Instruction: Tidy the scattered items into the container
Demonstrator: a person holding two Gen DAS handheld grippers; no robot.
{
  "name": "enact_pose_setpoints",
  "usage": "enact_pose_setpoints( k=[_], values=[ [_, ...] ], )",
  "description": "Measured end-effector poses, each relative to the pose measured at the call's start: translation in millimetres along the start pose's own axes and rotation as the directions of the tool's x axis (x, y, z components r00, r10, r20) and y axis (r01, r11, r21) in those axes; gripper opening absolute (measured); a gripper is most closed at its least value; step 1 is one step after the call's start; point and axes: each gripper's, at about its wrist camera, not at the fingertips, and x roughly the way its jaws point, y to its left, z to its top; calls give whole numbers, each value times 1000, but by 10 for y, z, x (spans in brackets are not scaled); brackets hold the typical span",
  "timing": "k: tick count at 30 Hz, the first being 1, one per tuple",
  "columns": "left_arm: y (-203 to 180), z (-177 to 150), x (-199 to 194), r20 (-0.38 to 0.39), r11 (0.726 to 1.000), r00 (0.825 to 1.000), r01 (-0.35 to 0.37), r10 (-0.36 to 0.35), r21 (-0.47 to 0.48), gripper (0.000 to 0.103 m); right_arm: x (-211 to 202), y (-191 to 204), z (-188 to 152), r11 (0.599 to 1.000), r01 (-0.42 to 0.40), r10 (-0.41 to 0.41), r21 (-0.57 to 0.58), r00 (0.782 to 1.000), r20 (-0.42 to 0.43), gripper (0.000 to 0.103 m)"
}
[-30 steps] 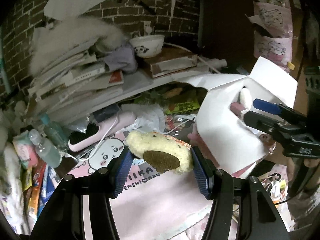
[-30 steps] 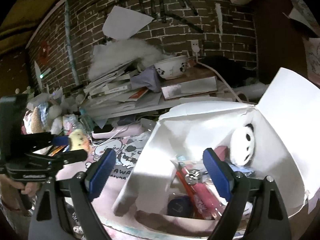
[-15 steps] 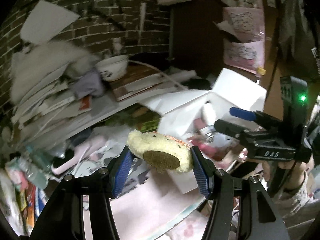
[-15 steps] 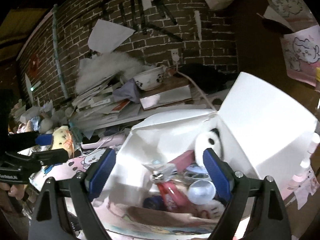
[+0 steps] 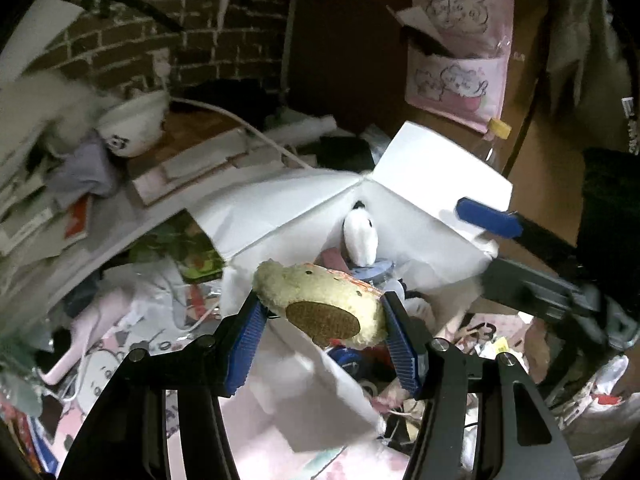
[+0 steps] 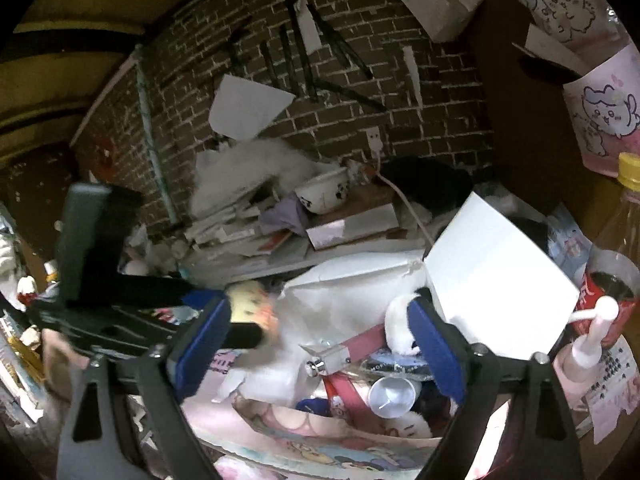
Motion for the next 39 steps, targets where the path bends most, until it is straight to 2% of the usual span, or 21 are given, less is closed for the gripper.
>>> enact_pose_setpoints(
  k=[4,9,16,20,23,24,31,36,39],
  values=[
    [47,71,248,-52,999,998,20,-21,-35,54,-3,-43,68,998,-54,54,21,999,4,97],
    [76,136,382,-70,995,996,54,-60,-79,55,8,-37,129,996,-90,89,28,996,18,97],
    [110,172,449,-78,988,993,82,-93,-134,56,-3,16,156,998,-62,62,19,997,35,97],
    [69,160,448,-83,993,995,54,-63,-108,58,-21,74,158,999,-47,47,-5,998,35,97],
    [16,141,390,-67,995,996,45,-51,-86,71,-21,105,165,999,-51,51,-13,998,31,97],
    [12,138,362,-62,996,997,35,-40,-86,79,-13,113,166,999,-52,53,-14,998,26,97],
    [51,128,218,-39,993,999,20,-25,-114,79,12,137,174,999,-43,43,-12,999,10,97],
    [15,87,9,-7,994,998,-70,70,-87,79,70,172,164,999,41,-41,-20,999,-32,97],
    [33,36,-124,9,988,991,-133,134,-84,79,108,202,159,998,59,-60,-28,997,-43,98]
  ],
)
